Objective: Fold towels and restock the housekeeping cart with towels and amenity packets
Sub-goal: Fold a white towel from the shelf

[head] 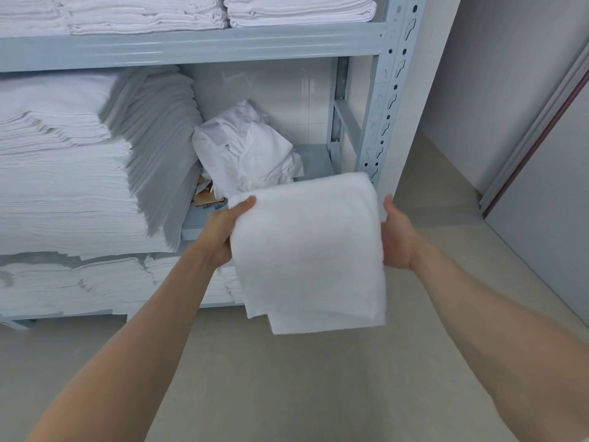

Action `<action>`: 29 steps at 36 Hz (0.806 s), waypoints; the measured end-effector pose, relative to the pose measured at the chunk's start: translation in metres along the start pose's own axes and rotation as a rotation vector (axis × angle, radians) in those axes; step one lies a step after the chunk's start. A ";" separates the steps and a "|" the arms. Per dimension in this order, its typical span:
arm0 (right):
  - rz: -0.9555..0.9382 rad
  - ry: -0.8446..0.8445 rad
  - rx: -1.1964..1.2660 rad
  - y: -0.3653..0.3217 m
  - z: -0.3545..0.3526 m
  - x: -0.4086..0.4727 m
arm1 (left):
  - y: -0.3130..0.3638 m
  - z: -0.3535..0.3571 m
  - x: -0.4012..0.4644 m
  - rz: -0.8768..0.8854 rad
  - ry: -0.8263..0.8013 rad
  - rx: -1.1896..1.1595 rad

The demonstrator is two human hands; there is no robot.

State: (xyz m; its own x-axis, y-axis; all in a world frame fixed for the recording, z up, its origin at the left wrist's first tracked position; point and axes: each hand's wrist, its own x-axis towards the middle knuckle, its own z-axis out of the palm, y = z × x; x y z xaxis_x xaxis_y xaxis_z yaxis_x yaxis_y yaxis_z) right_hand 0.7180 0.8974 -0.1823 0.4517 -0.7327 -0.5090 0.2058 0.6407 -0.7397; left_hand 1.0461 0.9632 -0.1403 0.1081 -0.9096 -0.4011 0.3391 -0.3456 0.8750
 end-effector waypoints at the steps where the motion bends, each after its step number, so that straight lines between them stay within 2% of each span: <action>1: 0.058 -0.018 0.016 0.010 -0.001 0.000 | 0.000 -0.001 0.001 -0.046 -0.026 -0.016; 5: 0.124 -0.087 0.007 0.039 0.007 -0.004 | -0.005 -0.010 0.010 -0.217 -0.076 0.009; 8: 0.037 -0.102 -0.105 0.046 0.013 -0.005 | -0.019 -0.021 0.015 -0.270 -0.108 -0.161; 11: 0.022 -0.027 -0.135 0.045 0.022 -0.002 | -0.042 -0.033 0.017 -0.227 -0.180 -0.307; 15: -0.039 0.148 -0.069 0.038 0.027 0.005 | -0.068 -0.038 0.012 -0.123 -0.363 -0.093; 18: -0.079 0.212 -0.124 0.036 0.027 0.006 | -0.075 -0.029 0.006 -0.167 -0.315 -0.021; 22: 0.050 0.092 -0.098 0.035 0.019 0.001 | -0.078 -0.024 0.006 -0.197 -0.179 -0.002; 25: 0.061 -0.004 -0.131 0.033 0.009 -0.004 | -0.076 -0.028 0.008 -0.205 -0.180 0.005; 29: 0.010 -0.004 -0.212 0.034 0.004 -0.007 | -0.077 -0.033 0.008 -0.194 -0.189 0.052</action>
State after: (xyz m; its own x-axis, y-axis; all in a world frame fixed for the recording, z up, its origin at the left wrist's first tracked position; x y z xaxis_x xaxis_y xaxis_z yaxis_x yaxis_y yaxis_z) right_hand 0.7256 0.9255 -0.2023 0.4565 -0.7254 -0.5151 0.0145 0.5850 -0.8109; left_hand 1.0521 0.9896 -0.2197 -0.1319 -0.8504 -0.5094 0.2874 -0.5246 0.8014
